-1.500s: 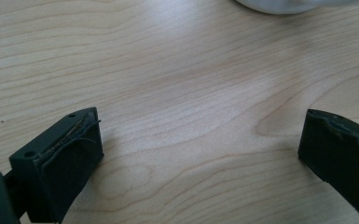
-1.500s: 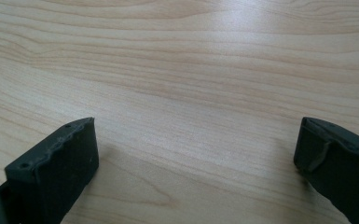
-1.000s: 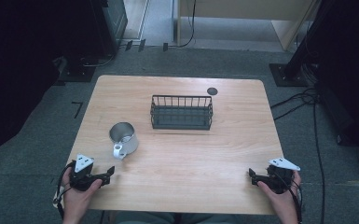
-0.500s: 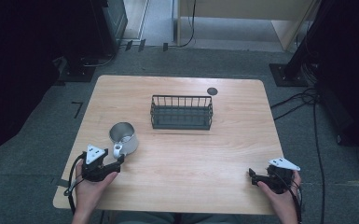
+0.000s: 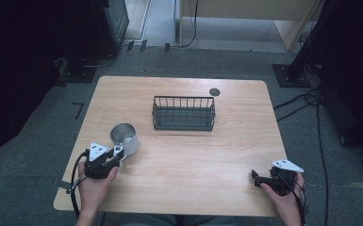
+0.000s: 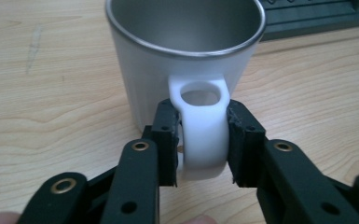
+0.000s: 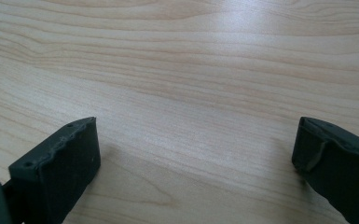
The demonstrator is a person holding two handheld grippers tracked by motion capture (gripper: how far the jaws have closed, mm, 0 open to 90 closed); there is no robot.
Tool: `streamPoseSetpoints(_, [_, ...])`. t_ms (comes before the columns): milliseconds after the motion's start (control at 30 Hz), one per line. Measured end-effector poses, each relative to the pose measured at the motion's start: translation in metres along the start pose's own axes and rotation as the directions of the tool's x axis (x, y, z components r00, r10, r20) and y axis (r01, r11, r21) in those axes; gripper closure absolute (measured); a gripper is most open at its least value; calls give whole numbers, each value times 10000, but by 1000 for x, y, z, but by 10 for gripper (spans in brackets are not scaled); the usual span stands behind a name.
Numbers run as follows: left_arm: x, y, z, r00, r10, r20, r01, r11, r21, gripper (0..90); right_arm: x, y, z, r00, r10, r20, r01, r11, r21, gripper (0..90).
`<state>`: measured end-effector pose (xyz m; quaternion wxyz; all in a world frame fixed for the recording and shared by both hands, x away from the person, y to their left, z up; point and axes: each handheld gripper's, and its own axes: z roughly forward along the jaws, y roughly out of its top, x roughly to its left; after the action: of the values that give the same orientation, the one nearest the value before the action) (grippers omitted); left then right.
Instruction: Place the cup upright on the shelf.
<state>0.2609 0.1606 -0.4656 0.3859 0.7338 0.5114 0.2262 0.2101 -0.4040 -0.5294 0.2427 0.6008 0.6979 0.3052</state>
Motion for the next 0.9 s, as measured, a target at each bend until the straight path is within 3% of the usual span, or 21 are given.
streamPoseSetpoints(133, [5, -2, -2, 9997, -221, -91, 221, 9997, -75, 681, 0, 0, 0, 10000, 1, 1, -1, 10000, 2, 4])
streamPoseSetpoints(200, [10, -4, -3, 9982, -395, -444, 390, 9992, -125, 643, 0, 0, 0, 10000, 2, 3, -2, 10000, 1, 4])
streamPoseSetpoints(400, [23, -7, -6, 9908, -644, -1188, 606, 9975, -352, 649, 0, 0, 0, 10000, 2, 2, -2, 10000, 0, 4])
streamPoseSetpoints(500, [28, -6, -5, 9899, -604, -1286, 560, 9977, -377, 656, 0, 0, 0, 10000, 1, 3, -1, 10000, 1, 4])
streamPoseSetpoints(700, [33, -4, -1, 9844, -965, -1469, 904, 9948, -474, 665, 0, 0, 0, 10000, -2, 2, 2, 10000, 2, 4])
streamPoseSetpoints(900, [34, -4, 6, 9781, -957, -1849, 939, 9954, -187, 653, 0, 0, 0, 10000, 1, 0, -1, 10000, -2, 5])
